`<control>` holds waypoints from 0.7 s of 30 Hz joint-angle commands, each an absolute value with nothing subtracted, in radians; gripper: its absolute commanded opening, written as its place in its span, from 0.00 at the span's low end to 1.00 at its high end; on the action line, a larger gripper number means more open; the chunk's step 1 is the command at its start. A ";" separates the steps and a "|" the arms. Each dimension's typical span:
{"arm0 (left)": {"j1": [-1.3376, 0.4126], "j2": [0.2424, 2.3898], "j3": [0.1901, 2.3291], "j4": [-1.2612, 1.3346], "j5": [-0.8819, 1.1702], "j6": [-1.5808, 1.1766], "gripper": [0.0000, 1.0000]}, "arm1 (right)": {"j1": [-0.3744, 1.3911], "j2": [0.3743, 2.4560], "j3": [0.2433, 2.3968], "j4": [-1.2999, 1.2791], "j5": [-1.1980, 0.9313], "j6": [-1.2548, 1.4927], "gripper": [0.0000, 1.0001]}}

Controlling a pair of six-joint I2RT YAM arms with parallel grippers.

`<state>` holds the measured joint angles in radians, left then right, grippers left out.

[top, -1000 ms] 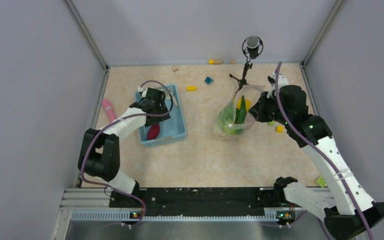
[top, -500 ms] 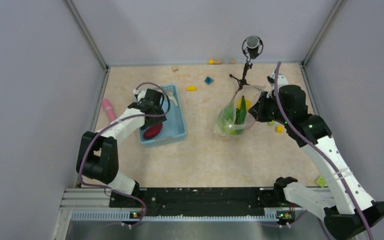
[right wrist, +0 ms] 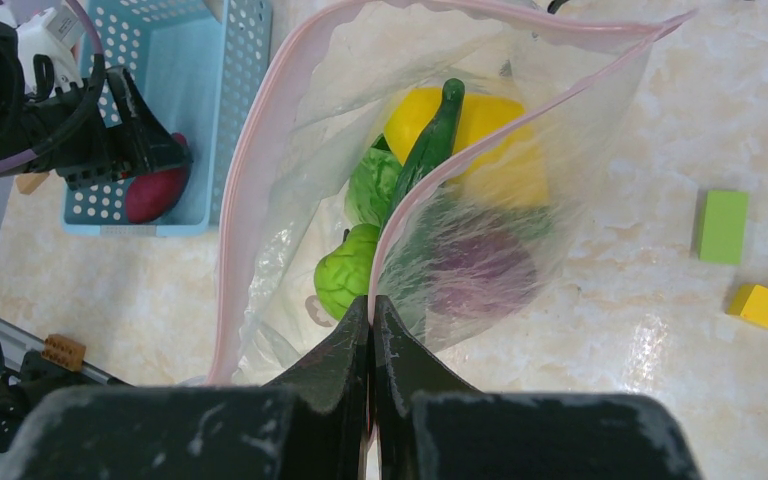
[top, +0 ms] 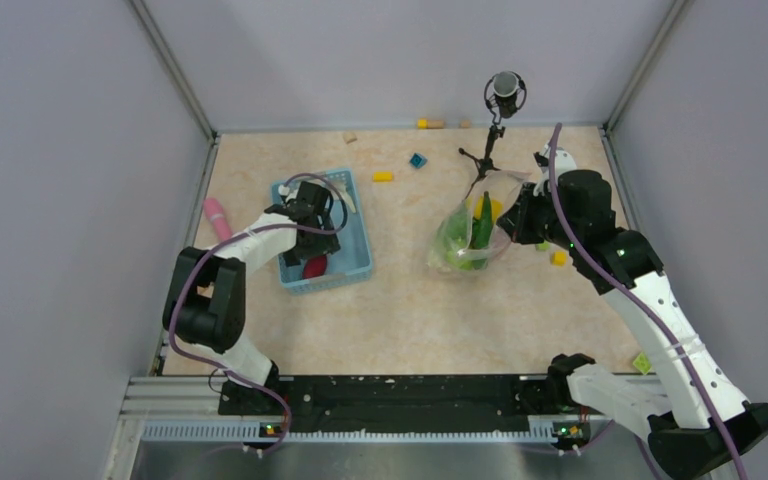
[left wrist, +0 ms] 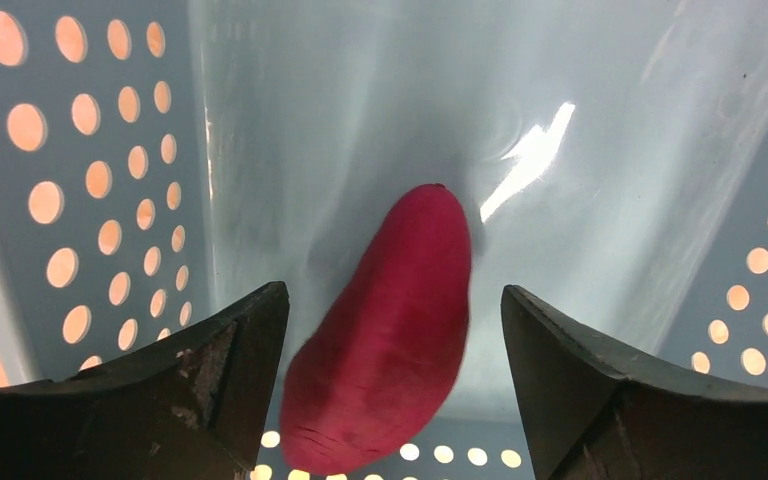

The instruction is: Place the food in the zip-top bag and seal the zipper

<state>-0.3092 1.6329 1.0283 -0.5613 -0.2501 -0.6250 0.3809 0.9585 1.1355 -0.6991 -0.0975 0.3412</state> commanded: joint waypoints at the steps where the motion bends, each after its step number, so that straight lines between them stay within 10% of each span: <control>1: -0.311 1.641 1.058 -0.559 -0.230 -0.612 0.80 | 0.372 0.961 1.175 -0.678 -0.085 0.335 0.00; 21: -0.311 1.518 1.089 -0.523 -0.147 -0.591 0.00 | 0.371 0.946 1.176 -0.678 -0.088 0.332 0.00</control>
